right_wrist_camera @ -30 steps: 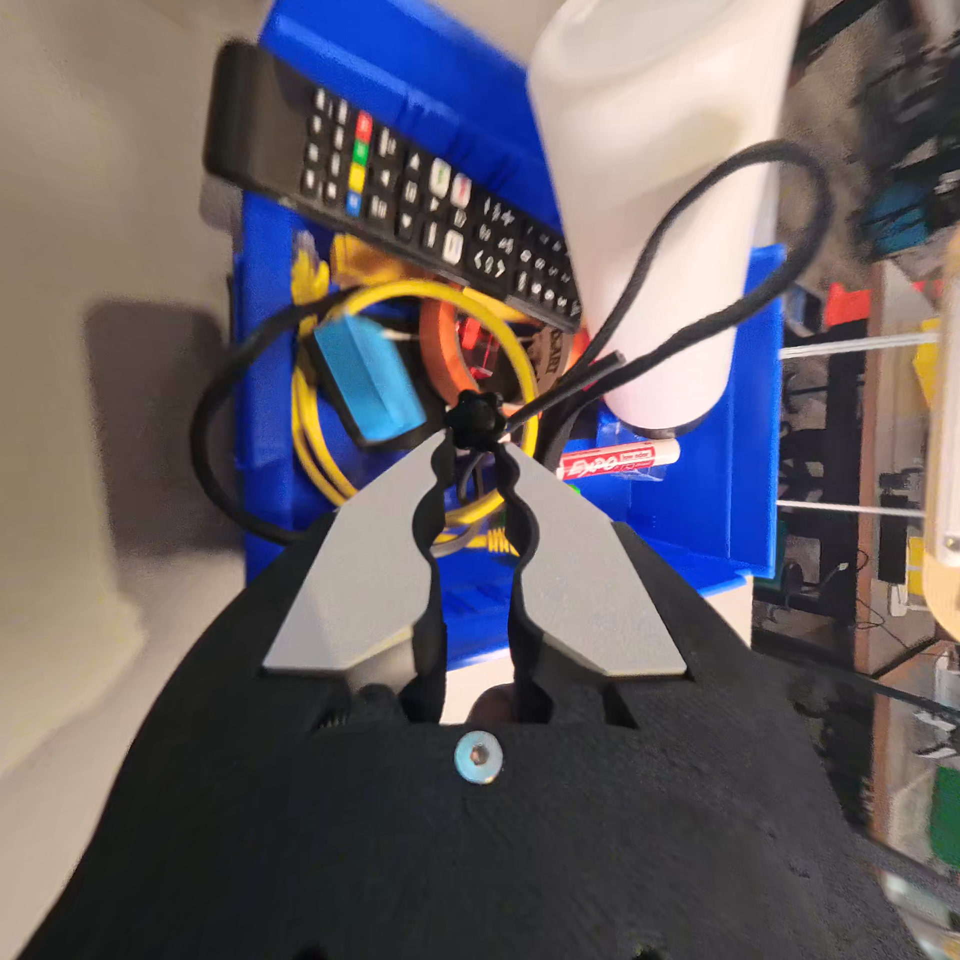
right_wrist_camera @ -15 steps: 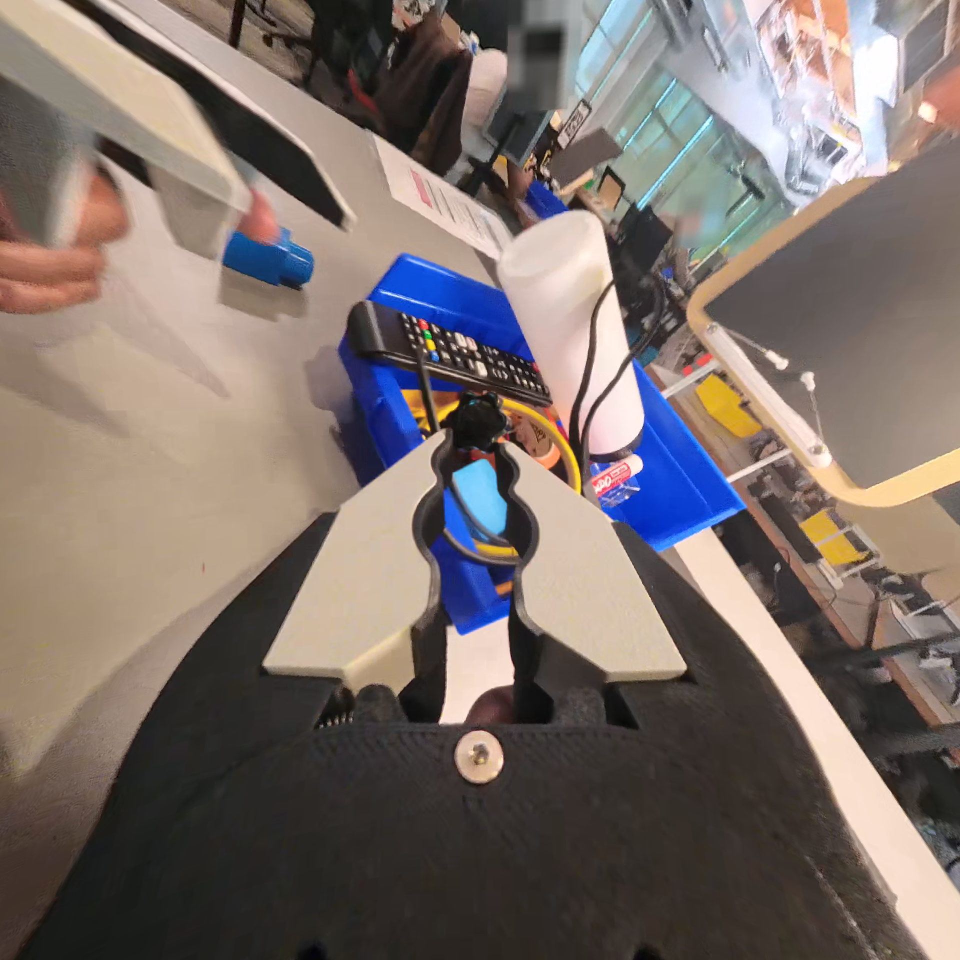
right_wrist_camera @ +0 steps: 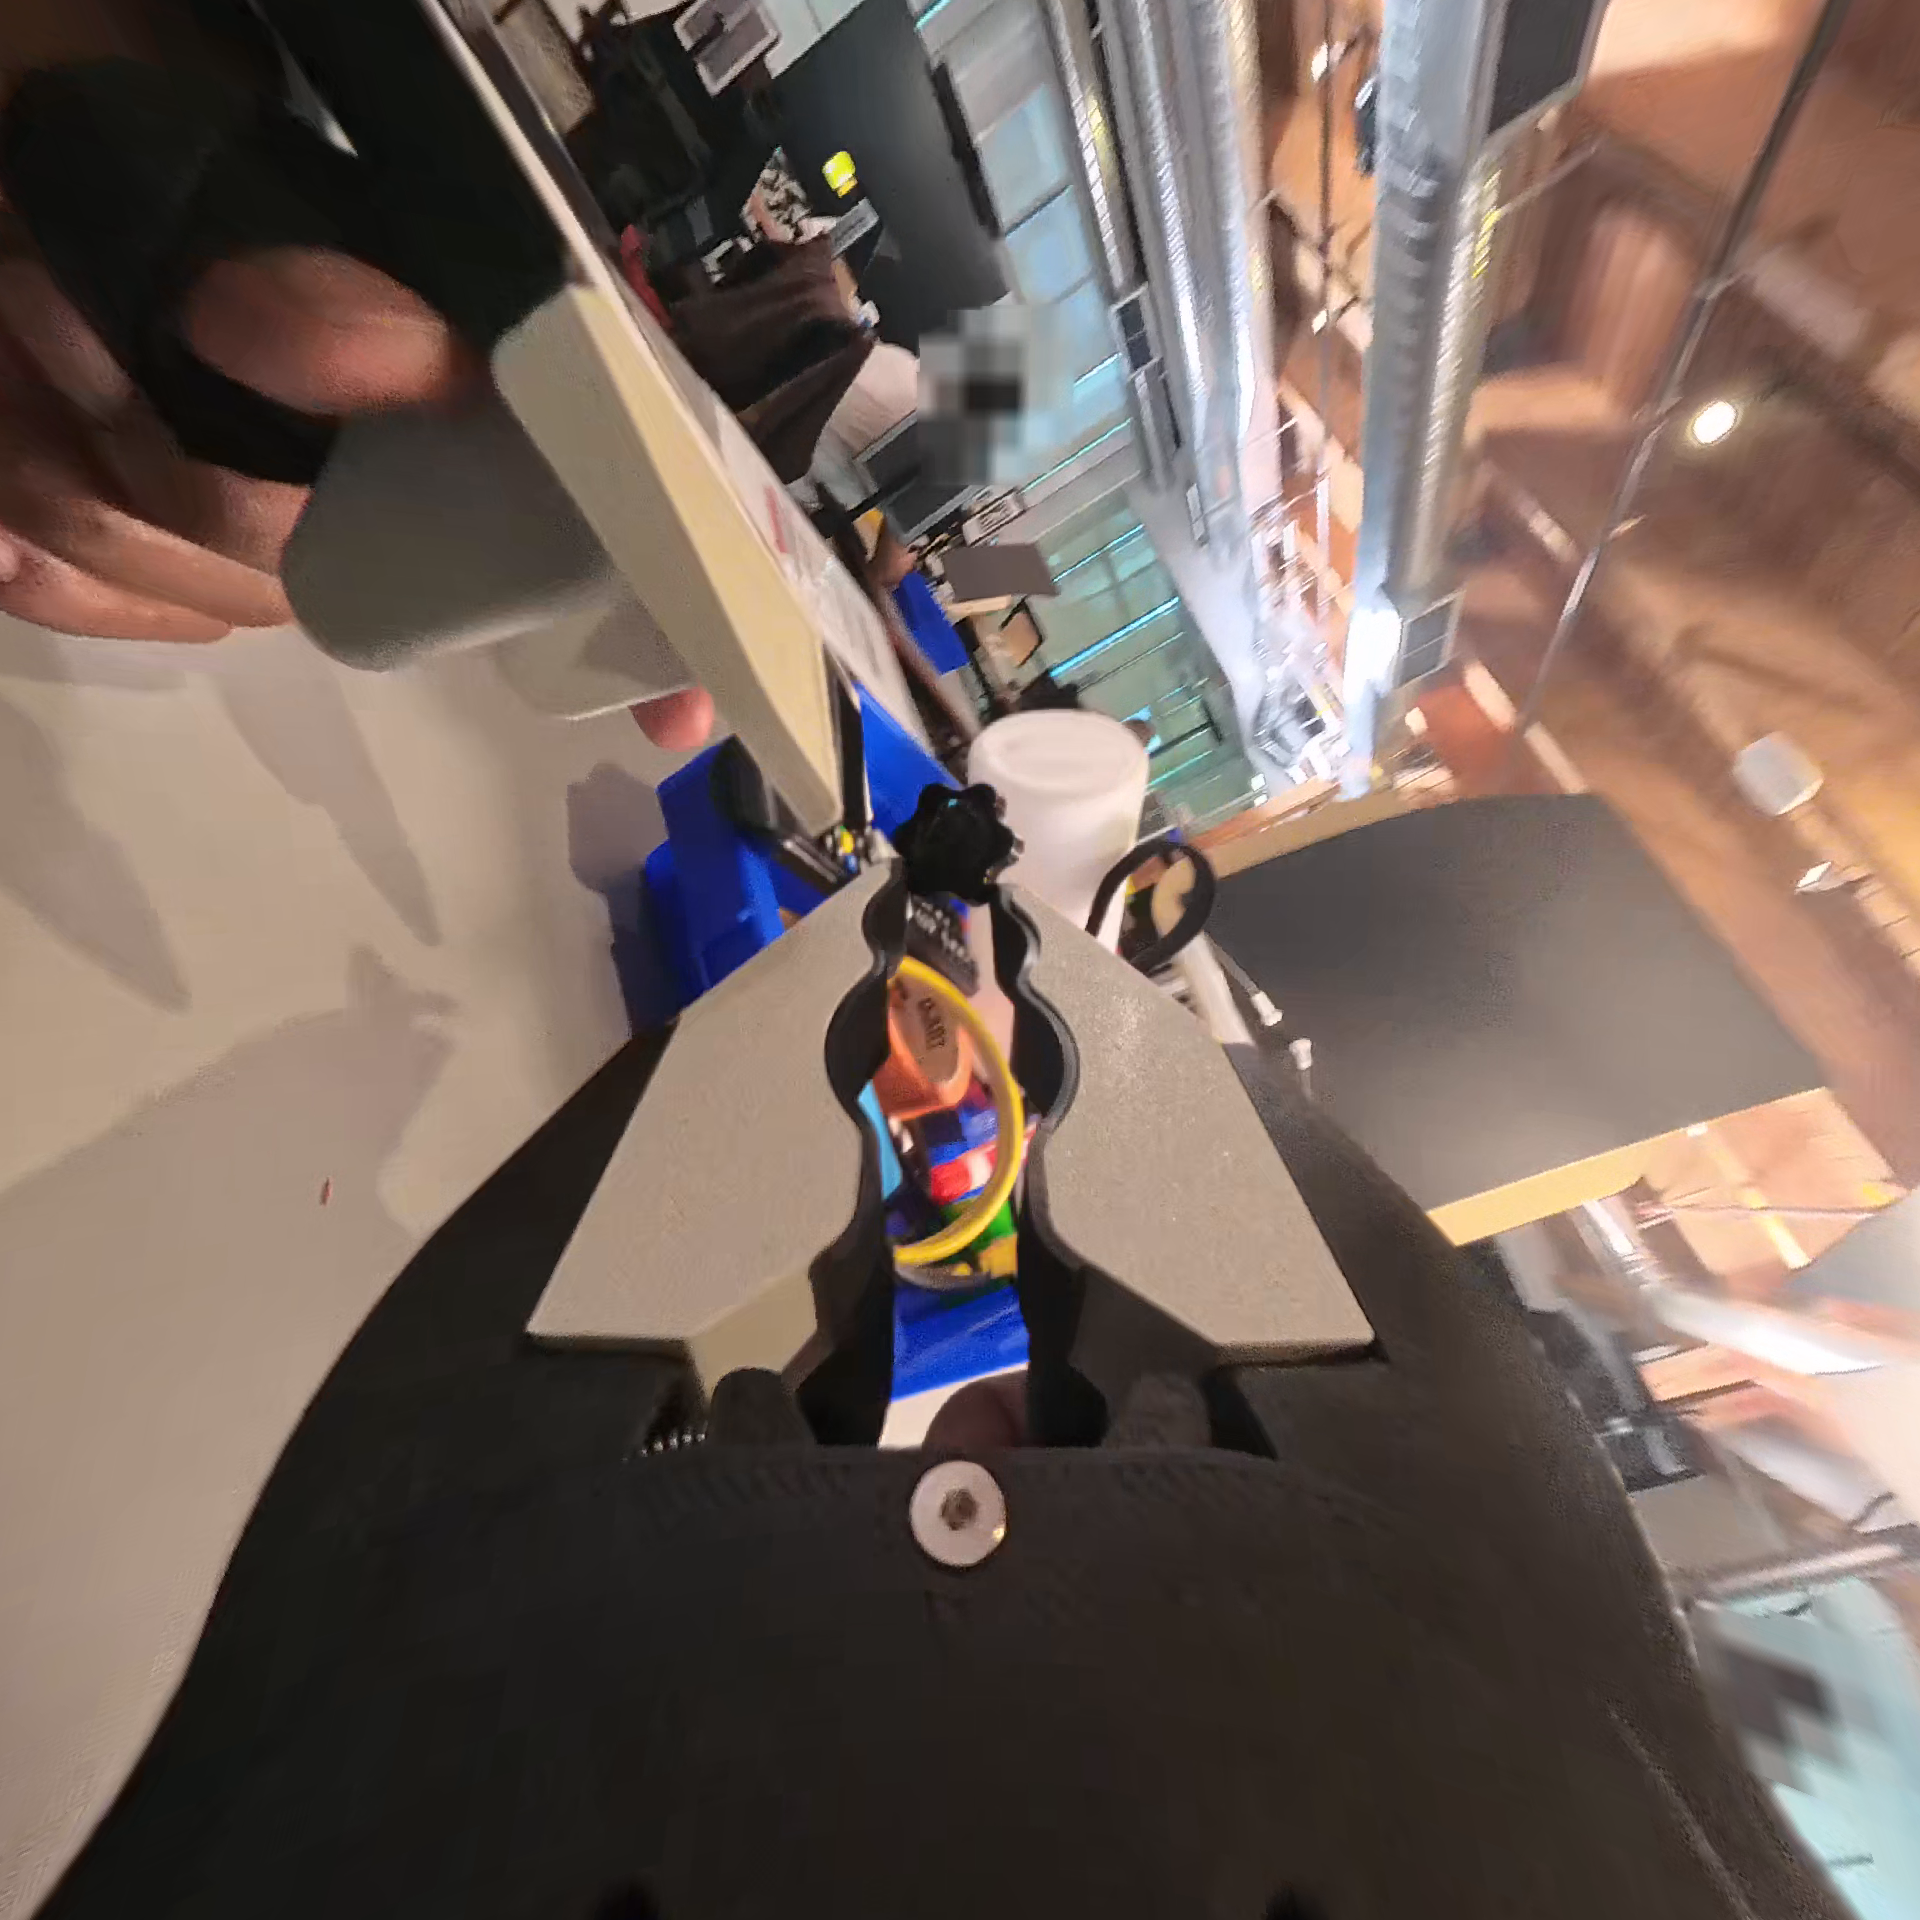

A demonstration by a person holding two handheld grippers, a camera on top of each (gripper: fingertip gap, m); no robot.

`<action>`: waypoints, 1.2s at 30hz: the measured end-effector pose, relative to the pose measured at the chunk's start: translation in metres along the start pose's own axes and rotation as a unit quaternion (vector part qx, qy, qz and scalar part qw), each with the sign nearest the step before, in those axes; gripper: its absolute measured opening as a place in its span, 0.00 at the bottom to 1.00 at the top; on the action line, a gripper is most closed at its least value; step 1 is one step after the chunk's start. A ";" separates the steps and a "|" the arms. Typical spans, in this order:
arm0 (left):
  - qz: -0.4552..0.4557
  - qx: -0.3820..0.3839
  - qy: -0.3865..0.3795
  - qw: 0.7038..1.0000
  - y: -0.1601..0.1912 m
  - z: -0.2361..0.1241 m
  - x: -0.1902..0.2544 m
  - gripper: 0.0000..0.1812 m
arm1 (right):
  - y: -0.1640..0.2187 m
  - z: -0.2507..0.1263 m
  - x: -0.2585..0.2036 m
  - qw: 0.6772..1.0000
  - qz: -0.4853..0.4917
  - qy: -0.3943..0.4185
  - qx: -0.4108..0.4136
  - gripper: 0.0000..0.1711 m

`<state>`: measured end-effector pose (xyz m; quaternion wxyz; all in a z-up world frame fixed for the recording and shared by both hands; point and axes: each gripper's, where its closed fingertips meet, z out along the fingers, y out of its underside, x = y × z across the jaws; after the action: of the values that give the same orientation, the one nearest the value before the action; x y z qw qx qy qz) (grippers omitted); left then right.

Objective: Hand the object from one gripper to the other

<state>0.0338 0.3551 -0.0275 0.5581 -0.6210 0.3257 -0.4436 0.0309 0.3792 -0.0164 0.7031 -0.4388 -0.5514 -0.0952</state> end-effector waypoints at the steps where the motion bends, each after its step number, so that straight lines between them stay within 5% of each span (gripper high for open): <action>1: 0.001 0.011 -0.001 1.000 -0.003 -0.002 0.000 0.29 | -0.006 -0.001 0.001 1.000 -0.012 0.012 0.008 0.10; 10: 0.064 0.111 0.057 0.990 -0.031 -0.023 0.034 0.22 | -0.033 -0.034 -0.010 0.993 -0.096 0.062 0.022 0.10; 18: 0.123 0.138 0.088 0.979 -0.037 -0.025 0.059 0.22 | -0.040 -0.044 -0.011 0.995 -0.050 0.080 0.023 0.10; 29: 0.051 0.181 0.070 0.980 -0.044 -0.029 0.052 0.22 | -0.048 -0.040 0.019 0.985 0.070 0.154 0.007 0.10; 36: -0.029 0.230 0.088 0.969 -0.054 -0.033 0.052 0.22 | -0.057 -0.037 0.024 0.953 0.241 0.177 0.042 0.10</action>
<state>0.0194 0.3043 0.0346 0.6417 -0.4434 0.2446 -0.5760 0.0304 0.3273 0.0332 0.8094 -0.5045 -0.2996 0.0245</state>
